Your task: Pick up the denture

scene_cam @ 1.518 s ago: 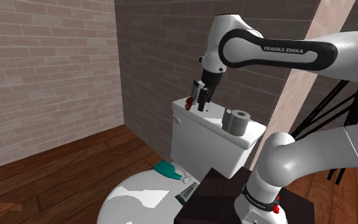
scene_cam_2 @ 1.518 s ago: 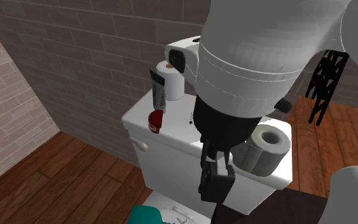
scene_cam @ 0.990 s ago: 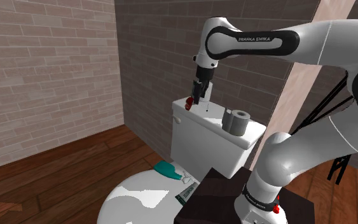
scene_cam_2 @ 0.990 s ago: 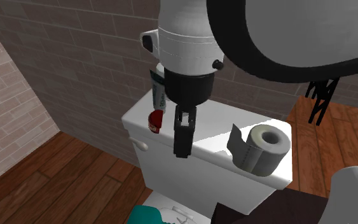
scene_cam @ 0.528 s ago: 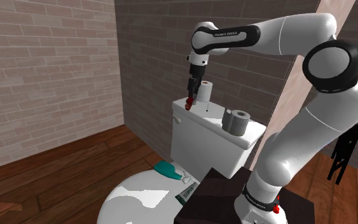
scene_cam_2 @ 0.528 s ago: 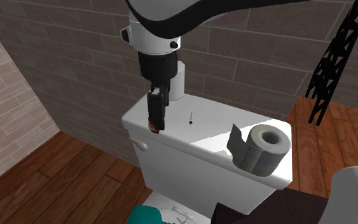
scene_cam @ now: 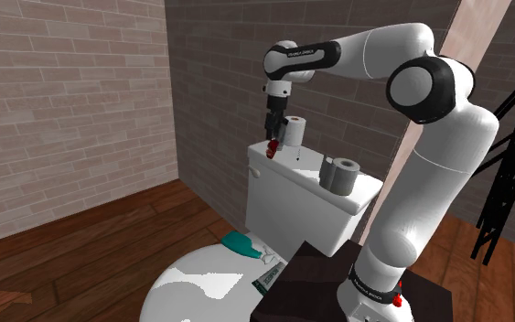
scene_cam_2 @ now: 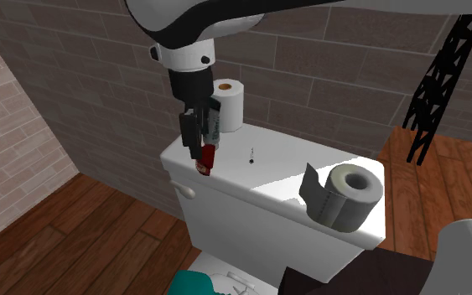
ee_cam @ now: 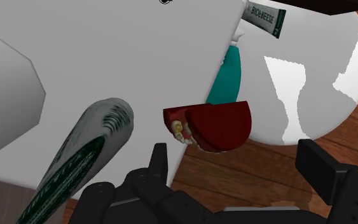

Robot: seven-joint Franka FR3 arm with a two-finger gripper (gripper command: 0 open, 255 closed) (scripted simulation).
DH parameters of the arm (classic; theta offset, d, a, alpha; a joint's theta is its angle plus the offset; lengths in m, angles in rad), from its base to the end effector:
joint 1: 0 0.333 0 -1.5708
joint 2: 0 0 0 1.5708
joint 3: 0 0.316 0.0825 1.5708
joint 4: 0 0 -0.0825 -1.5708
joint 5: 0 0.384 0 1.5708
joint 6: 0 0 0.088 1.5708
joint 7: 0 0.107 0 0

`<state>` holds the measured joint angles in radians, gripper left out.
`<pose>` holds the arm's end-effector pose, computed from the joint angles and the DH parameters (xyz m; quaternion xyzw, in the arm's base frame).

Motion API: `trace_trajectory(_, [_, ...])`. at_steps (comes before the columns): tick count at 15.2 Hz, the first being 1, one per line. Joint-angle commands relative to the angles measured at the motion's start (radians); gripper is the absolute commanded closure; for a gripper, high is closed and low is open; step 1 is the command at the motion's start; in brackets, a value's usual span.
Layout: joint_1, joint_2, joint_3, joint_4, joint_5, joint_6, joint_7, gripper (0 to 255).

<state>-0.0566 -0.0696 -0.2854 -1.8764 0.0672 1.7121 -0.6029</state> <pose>0.5012 -0.1755 0.5284 -0.9901 -0.1243 0.0240 0.0603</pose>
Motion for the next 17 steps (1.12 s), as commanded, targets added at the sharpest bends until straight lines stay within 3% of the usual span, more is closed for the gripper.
trace_trajectory(1, [0.000, 0.003, 0.000, -0.023, 0.001, 0.026, -0.003, 0])
trace_trajectory(6, [0.000, 0.008, -0.001, -0.066, 0.003, 0.073, -0.008, 0])
trace_trajectory(7, [0.000, 0.010, -0.001, -0.064, 0.004, 0.073, -0.007, 255])
trace_trajectory(17, [0.000, 0.006, -0.001, -0.055, 0.003, 0.060, -0.006, 255])
